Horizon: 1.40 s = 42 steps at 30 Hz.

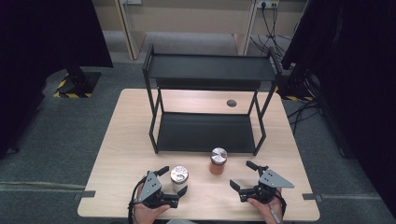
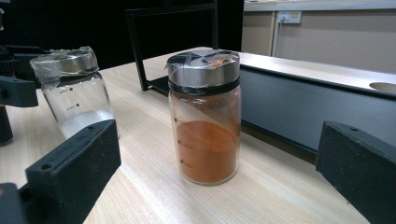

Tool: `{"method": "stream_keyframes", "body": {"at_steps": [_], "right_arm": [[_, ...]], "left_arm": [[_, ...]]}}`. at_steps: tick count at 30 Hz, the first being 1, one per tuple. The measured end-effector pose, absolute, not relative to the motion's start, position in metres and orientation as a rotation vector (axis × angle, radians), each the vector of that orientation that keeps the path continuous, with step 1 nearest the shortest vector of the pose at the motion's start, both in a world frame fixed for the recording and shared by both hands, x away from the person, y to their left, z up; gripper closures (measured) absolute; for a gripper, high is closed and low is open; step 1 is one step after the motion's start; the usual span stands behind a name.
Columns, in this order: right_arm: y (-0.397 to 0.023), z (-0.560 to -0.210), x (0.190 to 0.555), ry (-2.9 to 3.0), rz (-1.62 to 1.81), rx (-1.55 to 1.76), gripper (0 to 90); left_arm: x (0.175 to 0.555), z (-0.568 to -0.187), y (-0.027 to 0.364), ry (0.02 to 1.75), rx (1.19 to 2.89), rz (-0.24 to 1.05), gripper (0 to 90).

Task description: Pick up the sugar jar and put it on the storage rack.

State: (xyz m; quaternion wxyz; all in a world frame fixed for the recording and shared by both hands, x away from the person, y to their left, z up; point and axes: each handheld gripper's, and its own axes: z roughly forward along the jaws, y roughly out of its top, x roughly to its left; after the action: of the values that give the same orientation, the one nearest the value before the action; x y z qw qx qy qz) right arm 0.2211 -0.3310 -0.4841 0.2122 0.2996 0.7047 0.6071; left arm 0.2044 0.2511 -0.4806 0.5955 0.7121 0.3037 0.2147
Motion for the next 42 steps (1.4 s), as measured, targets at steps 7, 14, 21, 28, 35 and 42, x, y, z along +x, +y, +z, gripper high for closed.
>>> {"method": "stream_keyframes", "body": {"at_steps": [7,14,21,28,35,42], "right_arm": [[-0.3311,-0.4844,0.221,1.955,1.689,0.835,0.3],[-0.3312,-0.4852,0.2213,1.953,1.696,0.84,0.3],[-0.3313,-0.4855,0.221,1.949,1.699,0.843,0.3],[-0.3315,-0.4859,0.221,1.947,1.704,0.842,0.3],[-0.3311,-0.4864,0.2211,1.947,1.703,0.842,0.3],[-0.3313,-0.4866,0.2211,1.945,1.706,0.842,0.3]], "left_arm": [[0.205,-0.4807,0.2519,0.708,1.651,0.491,1.9],[0.2051,-0.4809,0.2519,0.709,1.65,0.492,1.8],[0.2054,-0.4808,0.2511,0.705,1.656,0.49,1.8],[0.2057,-0.481,0.2511,0.705,1.655,0.486,1.8],[0.2058,-0.4816,0.2499,0.703,1.653,0.478,1.9],[0.2061,-0.4814,0.2492,0.702,1.654,0.476,1.8]]}}
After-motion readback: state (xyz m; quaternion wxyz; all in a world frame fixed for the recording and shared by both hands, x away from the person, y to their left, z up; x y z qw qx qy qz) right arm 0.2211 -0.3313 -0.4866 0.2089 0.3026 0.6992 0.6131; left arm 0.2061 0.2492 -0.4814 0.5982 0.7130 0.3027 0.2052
